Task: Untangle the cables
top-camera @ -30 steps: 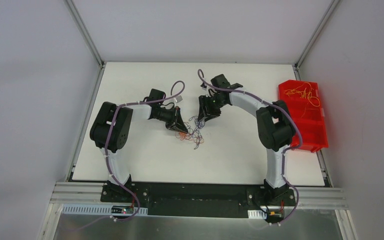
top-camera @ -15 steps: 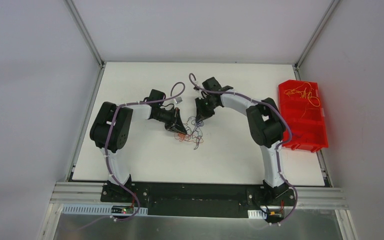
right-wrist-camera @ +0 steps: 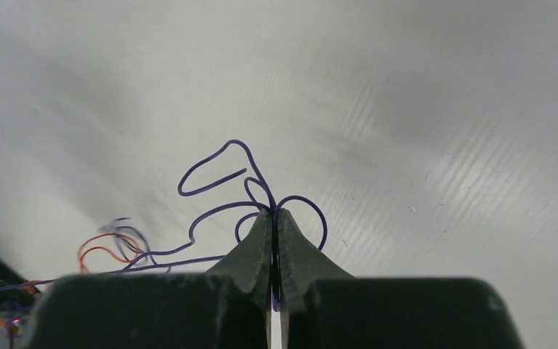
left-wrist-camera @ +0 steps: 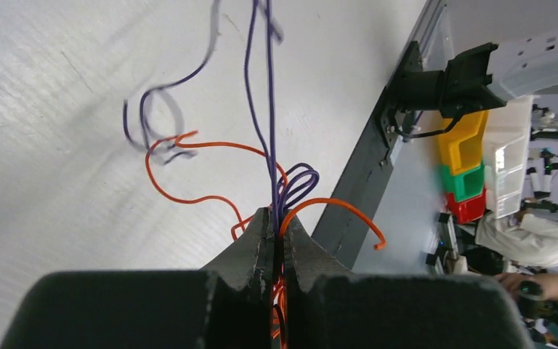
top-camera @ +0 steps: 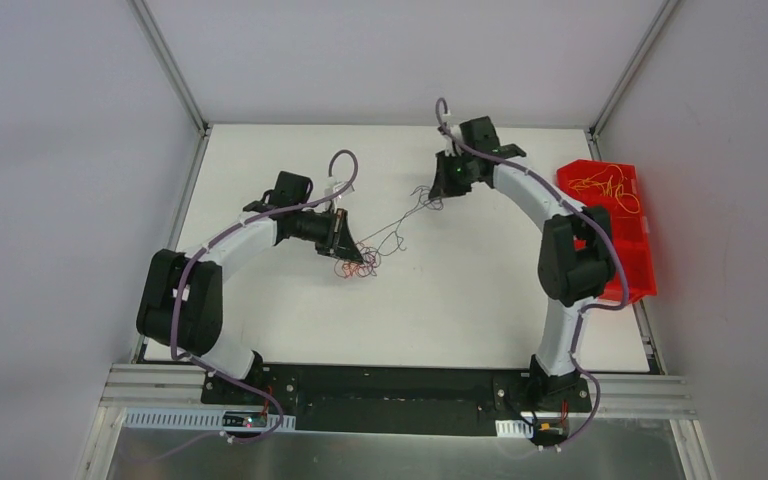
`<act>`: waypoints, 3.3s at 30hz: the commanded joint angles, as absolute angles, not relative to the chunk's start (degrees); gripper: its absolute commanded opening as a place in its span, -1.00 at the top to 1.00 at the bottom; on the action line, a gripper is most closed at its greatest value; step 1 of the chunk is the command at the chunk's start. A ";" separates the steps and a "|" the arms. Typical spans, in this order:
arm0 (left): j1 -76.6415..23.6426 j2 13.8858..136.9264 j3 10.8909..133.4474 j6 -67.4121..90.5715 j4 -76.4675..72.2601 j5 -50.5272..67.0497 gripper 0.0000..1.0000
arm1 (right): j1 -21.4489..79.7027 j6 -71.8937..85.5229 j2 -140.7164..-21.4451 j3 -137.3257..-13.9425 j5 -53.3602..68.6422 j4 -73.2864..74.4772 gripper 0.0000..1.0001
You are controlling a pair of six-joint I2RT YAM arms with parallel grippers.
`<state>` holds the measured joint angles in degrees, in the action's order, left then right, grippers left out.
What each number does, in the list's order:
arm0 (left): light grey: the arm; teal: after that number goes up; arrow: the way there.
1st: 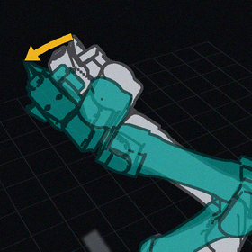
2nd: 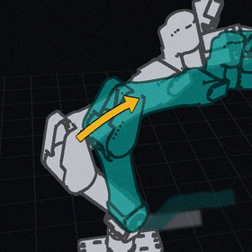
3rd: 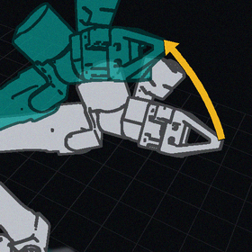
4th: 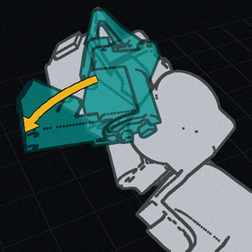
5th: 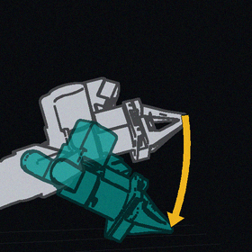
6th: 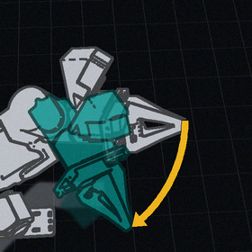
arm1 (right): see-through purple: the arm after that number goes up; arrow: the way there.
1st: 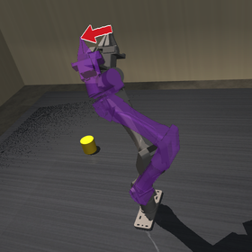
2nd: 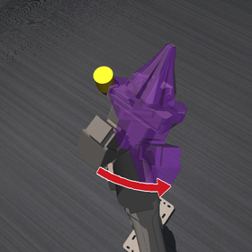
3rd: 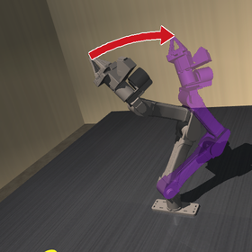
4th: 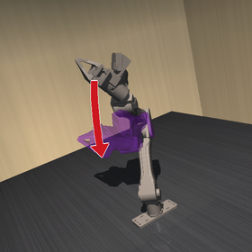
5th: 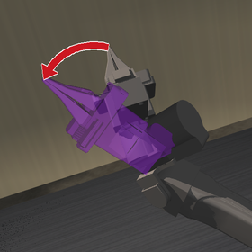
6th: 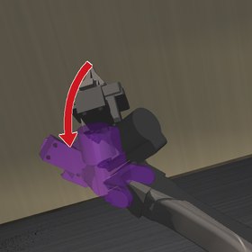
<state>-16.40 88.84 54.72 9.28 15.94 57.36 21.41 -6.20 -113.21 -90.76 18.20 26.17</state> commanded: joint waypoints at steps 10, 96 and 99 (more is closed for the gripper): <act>-8.76 85.31 52.75 -15.06 39.13 53.06 1.00 | 5.54 -6.89 -101.38 -102.56 24.00 26.24 0.93; -26.42 93.17 62.14 51.92 -18.88 46.70 1.00 | 29.48 2.63 -92.02 -82.88 38.06 19.70 0.09; -26.72 93.09 62.27 51.66 -18.83 46.89 1.00 | 30.79 1.78 -92.82 -83.94 33.68 20.37 0.09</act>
